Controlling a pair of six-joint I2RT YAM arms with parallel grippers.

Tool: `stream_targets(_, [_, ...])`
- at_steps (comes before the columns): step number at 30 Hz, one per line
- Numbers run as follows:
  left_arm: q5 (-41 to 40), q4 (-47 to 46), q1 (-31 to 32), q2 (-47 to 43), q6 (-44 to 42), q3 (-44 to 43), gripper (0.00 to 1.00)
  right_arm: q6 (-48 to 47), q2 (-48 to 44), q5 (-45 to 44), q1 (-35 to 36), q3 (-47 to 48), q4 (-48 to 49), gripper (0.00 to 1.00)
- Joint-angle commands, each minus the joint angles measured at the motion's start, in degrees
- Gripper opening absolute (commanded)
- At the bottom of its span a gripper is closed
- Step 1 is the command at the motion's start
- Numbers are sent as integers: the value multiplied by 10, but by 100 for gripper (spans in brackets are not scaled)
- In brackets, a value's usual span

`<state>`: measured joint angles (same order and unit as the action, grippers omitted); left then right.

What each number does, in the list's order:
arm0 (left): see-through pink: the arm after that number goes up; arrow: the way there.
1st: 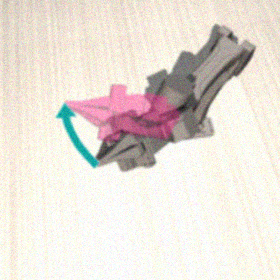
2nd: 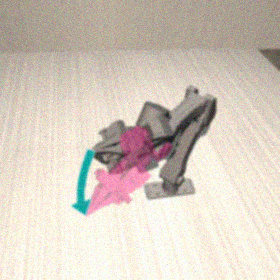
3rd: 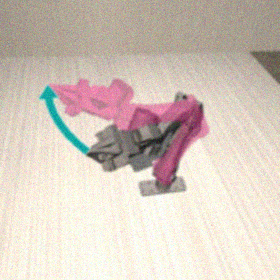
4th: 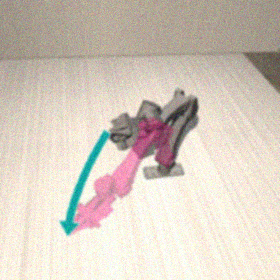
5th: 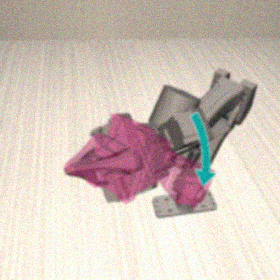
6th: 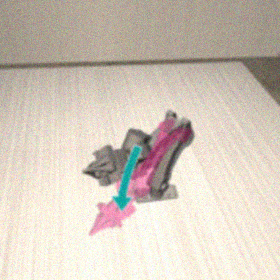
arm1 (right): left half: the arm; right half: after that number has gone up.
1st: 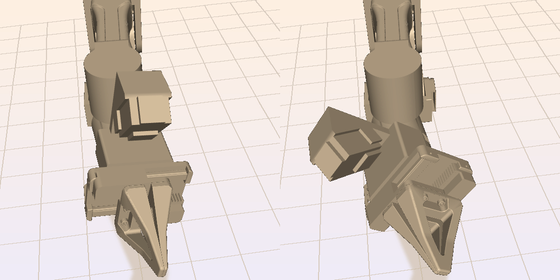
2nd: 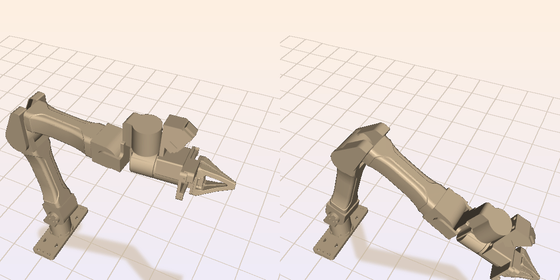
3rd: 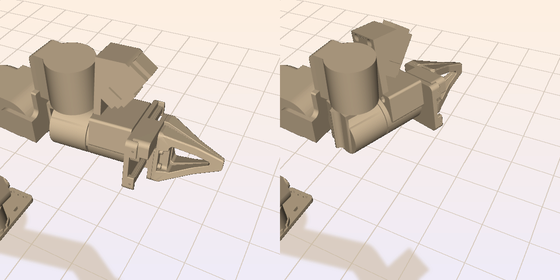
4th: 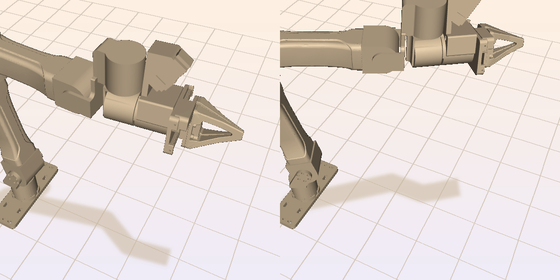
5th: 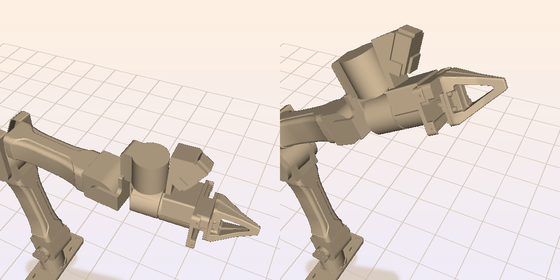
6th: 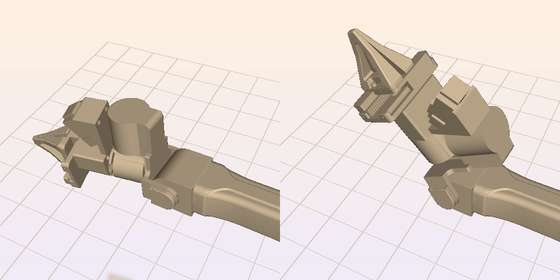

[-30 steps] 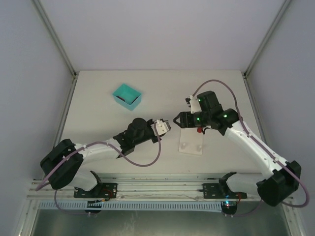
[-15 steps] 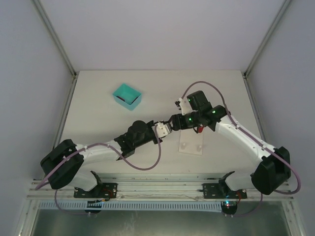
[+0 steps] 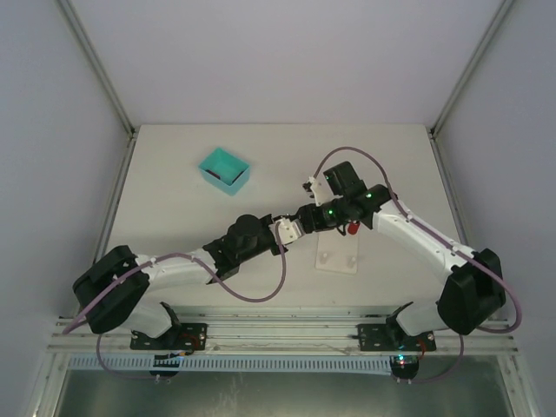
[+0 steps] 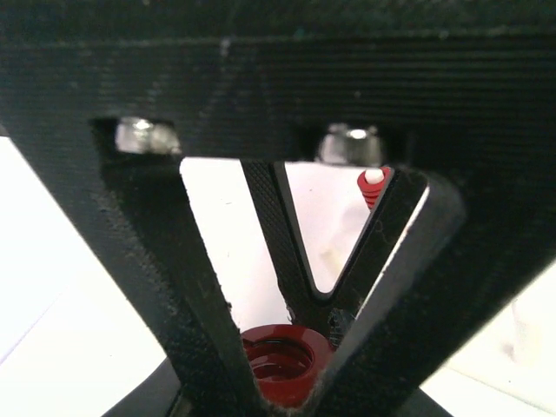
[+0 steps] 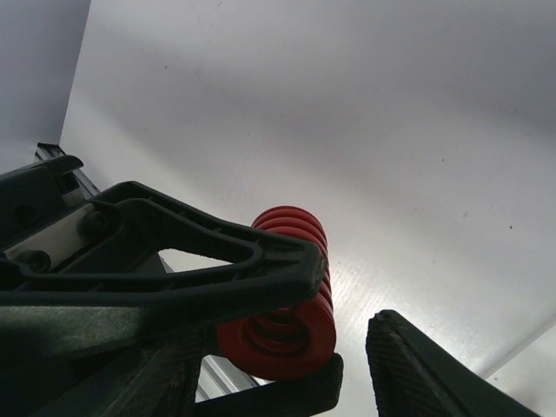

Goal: Install the large spring

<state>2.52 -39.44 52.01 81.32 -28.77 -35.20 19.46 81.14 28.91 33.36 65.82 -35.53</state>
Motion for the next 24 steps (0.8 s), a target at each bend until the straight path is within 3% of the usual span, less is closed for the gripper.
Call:
stream_targets(1, [16, -54, 14, 7, -14, -14, 0, 14, 11, 17, 12, 4, 32, 54])
stream_targets(9, [-4, -57, 17, 23, -21, -19, 0, 18, 7, 24, 11, -11, 57, 21])
stream_targets(15, [-24, -60, 16, 24, -29, -8, 0, 17, -11, 7, 12, -25, 69, 11])
stream_targets(19, [-25, -60, 17, 21, -31, -4, 0, 21, -12, 5, 12, -26, 69, 17])
stream_targets(21, [-25, -56, 17, 20, -31, -4, 0, 20, -18, -7, 12, -27, 64, 25])
stream_targets(24, [-25, -53, 17, 15, -31, -3, 0, 17, -36, -35, 8, -31, 52, 46])
